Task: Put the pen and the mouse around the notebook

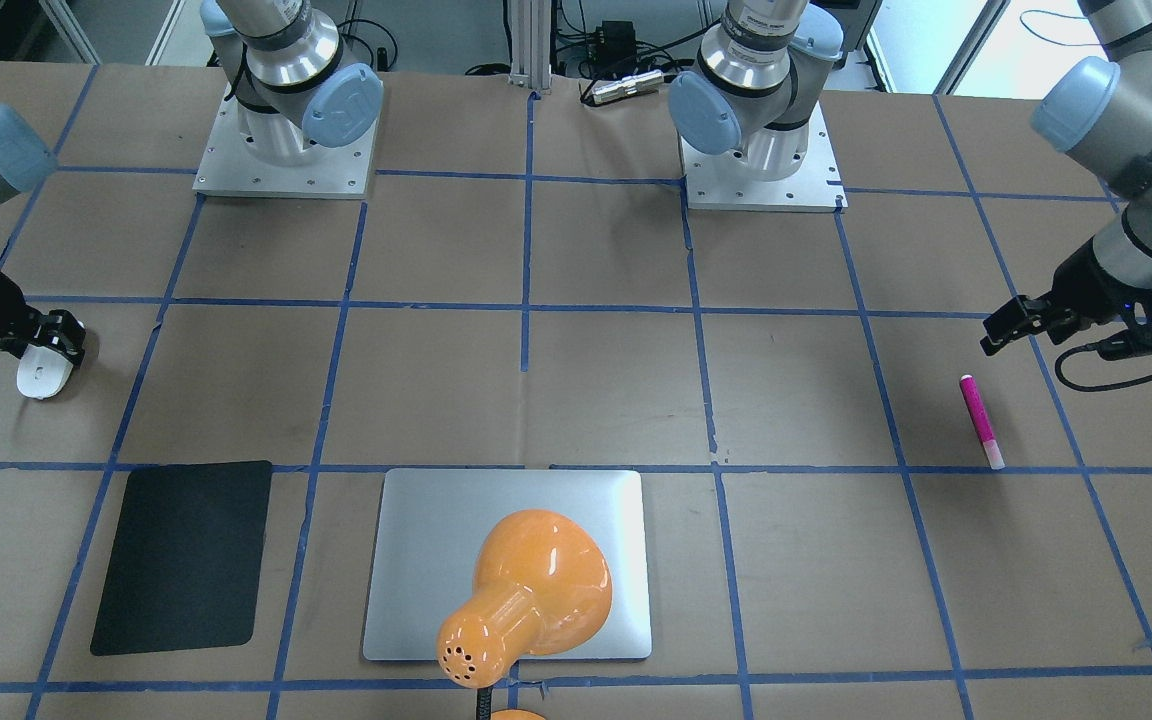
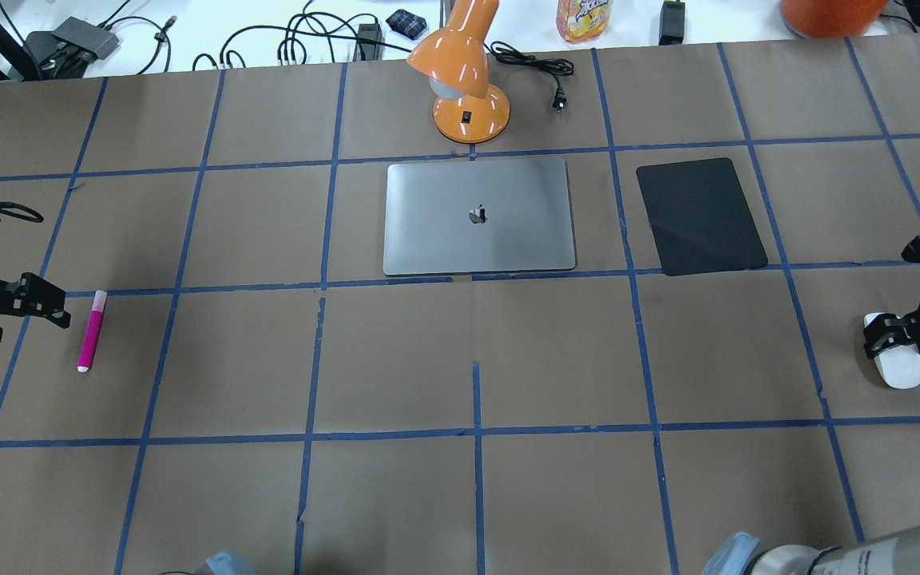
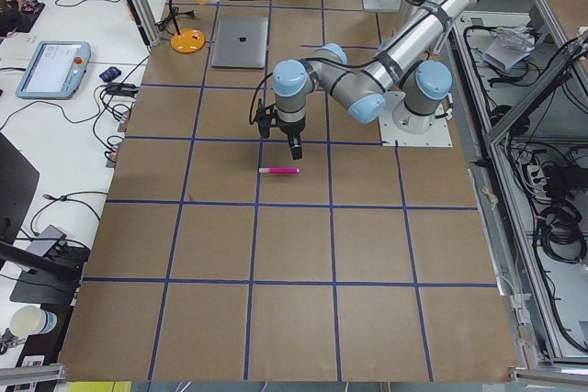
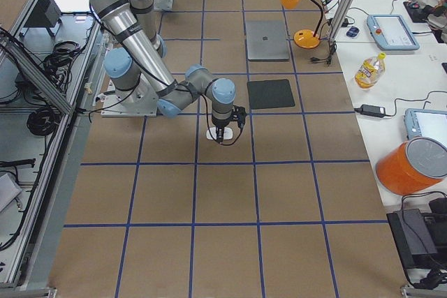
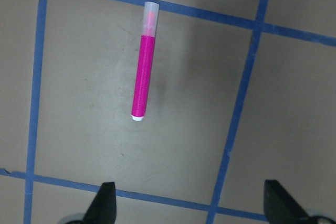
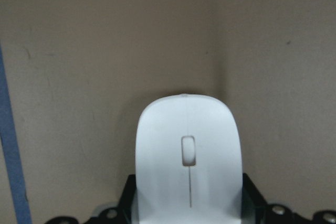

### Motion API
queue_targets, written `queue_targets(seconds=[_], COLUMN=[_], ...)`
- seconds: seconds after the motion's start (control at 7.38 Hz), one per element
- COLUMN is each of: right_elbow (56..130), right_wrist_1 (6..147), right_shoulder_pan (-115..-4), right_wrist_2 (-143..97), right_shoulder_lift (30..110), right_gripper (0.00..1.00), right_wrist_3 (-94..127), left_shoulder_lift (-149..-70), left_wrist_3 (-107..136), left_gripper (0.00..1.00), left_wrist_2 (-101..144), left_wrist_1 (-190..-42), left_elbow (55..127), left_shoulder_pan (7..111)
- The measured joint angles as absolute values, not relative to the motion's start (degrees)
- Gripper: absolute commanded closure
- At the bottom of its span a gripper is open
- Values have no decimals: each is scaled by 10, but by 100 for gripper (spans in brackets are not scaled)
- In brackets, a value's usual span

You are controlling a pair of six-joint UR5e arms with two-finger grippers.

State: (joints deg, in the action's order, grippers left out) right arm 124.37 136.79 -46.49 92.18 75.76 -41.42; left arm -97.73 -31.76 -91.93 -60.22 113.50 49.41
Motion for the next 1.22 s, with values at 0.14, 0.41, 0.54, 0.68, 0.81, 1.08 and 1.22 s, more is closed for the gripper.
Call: queue_targets(seconds=[0.14, 0.41, 0.54, 0.68, 0.81, 1.08, 1.22], right_elbow=[1238, 1194, 1157, 1117, 1073, 978, 946], right_wrist_1=[1365, 1328, 1297, 1278, 1273, 1267, 1267], right_shoulder_pan=[-466, -477, -501, -544, -603, -711, -747], right_wrist_2=[922, 893, 866, 853, 852, 858, 864], right_shoulder_lift=[762, 777, 779, 776, 766, 703, 666], right_gripper=[43, 40, 39, 38, 38, 39, 39], right_wrist_3=[-412, -399, -393, -381, -361, -289, -260], left_shoulder_lift=[-1006, -1053, -1065, -1075, -1083, -1091, -1093], left_wrist_3=[-352, -377, -371, -359, -350, -324, -322], left_gripper=[0, 0, 0, 0, 0, 0, 0], left_wrist_2=[-926, -929, -927, -921, -918, -919, -920], left_wrist_1=[-562, -510, -500, -494, -489, -482, -479], left_elbow=[1136, 1136, 1136, 1136, 1136, 1136, 1135], left_shoulder_pan=[492, 491, 492, 495, 506, 539, 545])
